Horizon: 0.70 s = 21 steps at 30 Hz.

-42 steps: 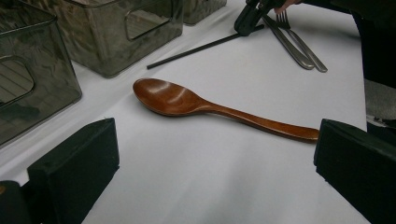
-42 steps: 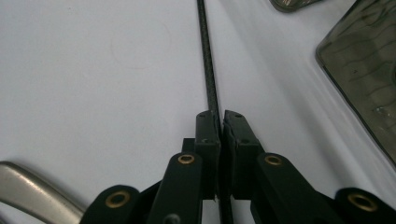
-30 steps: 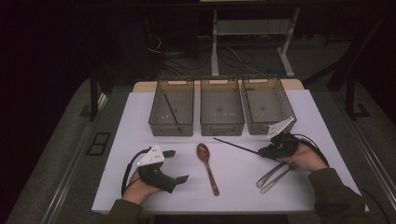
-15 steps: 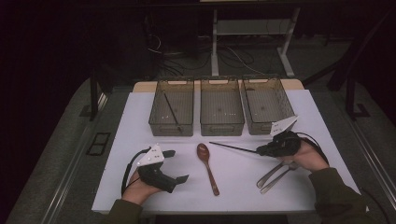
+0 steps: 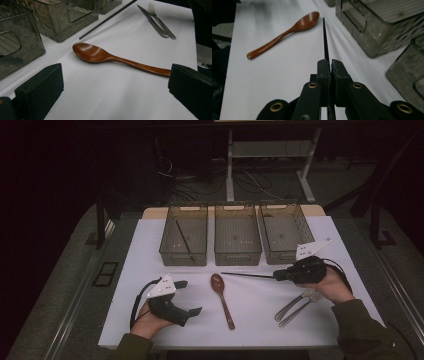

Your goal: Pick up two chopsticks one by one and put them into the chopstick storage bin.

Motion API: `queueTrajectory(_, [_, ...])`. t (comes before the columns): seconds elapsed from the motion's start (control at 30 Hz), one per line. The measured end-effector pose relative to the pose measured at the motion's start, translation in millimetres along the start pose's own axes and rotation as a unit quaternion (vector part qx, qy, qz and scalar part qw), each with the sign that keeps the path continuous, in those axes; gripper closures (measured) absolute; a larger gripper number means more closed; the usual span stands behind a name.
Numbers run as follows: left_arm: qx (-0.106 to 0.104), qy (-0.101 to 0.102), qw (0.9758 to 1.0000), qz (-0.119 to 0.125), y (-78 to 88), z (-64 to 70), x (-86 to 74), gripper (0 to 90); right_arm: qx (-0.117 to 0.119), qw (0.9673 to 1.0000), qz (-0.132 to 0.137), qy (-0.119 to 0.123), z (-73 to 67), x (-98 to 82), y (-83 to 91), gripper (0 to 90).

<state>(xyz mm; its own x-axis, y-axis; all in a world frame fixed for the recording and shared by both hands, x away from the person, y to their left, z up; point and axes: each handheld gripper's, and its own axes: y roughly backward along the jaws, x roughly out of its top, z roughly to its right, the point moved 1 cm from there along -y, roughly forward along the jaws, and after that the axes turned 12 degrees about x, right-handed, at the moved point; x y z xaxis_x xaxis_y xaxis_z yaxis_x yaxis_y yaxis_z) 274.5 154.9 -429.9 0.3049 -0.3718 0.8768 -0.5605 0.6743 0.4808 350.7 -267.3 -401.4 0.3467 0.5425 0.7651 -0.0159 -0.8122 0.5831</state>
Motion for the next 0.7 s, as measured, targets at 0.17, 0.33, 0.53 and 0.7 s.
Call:
queueTrajectory(0.17, [0.001, 0.0, 1.0, 0.0, 0.3, -0.4, -0.2, 0.0, -0.002, 0.9998, 0.021, 0.002, -2.9, 7.3, 2.1, 84.8])
queueTrajectory(0.33, [0.001, 0.004, 1.0, -0.002, 0.0, -0.7, -0.3, 0.0, -0.005, 0.9991, 0.043, 0.002, -3.5, 13.8, 6.1, 84.8])
queueTrajectory(0.53, [0.001, 0.008, 1.0, -0.001, 0.0, -1.2, -0.2, 0.0, -0.019, 0.9976, 0.067, 0.004, -3.4, 25.9, 14.4, 84.8])
queueTrajectory(0.7, [0.001, 0.008, 1.0, -0.001, -0.3, -0.9, -0.2, 0.0, -0.041, 0.9955, 0.086, -0.001, -0.9, 40.6, 14.9, 84.8])
